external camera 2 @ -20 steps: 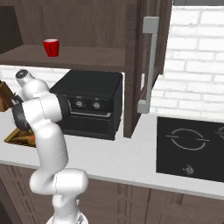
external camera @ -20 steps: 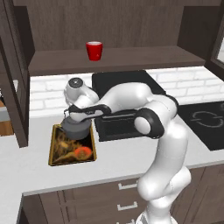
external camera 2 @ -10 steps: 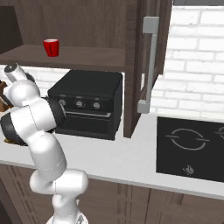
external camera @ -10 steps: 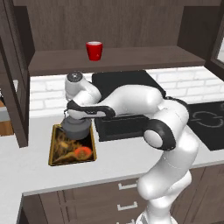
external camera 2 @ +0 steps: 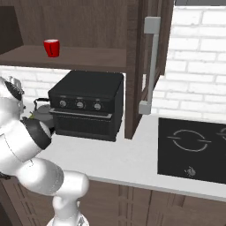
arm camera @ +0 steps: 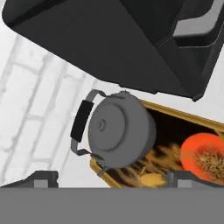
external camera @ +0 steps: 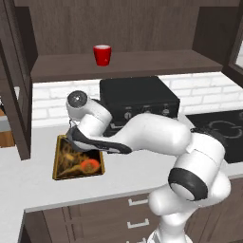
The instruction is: Pick the kettle from the counter and place it on the tray. Then pick the mug from the cabinet and place it on the tray. Then close the cabinet doors.
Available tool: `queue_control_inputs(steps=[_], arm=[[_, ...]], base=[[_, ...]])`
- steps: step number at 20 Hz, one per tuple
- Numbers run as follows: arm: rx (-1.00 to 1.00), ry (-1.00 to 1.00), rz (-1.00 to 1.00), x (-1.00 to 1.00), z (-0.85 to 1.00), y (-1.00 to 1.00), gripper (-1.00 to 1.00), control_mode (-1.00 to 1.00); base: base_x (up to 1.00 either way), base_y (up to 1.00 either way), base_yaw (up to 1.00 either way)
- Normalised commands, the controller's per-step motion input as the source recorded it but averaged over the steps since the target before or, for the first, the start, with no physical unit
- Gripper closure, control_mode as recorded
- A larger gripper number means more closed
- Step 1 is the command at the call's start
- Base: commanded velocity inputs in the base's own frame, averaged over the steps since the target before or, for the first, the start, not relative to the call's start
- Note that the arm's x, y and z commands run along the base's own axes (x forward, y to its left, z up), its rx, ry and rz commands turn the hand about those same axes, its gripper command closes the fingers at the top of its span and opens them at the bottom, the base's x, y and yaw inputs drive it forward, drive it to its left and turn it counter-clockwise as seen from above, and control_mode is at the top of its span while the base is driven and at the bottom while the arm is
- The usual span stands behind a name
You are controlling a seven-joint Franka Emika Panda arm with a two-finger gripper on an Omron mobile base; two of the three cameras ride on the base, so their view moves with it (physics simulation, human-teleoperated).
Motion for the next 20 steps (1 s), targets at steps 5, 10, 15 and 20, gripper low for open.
queue_control_inputs(steps=[5,10,15,20], arm=[[-0.08,-0.34,0.05,-0.89,0.40,-0.03,-1.00,-1.00],[-0.08,-0.23,0.08,-0.59,0.71,-0.07,-1.00,-1.00],[-0.08,-0.09,0.03,-0.36,0.83,-0.20,-1.00,-1.00],[-0.16,-0.01,0.00,-0.29,0.75,-0.28,-1.00,-1.00]], base=[[0.00,0.00,0.00],[0.00,0.00,0.00],[0.00,0.00,0.00],[0.00,0.00,0.00]])
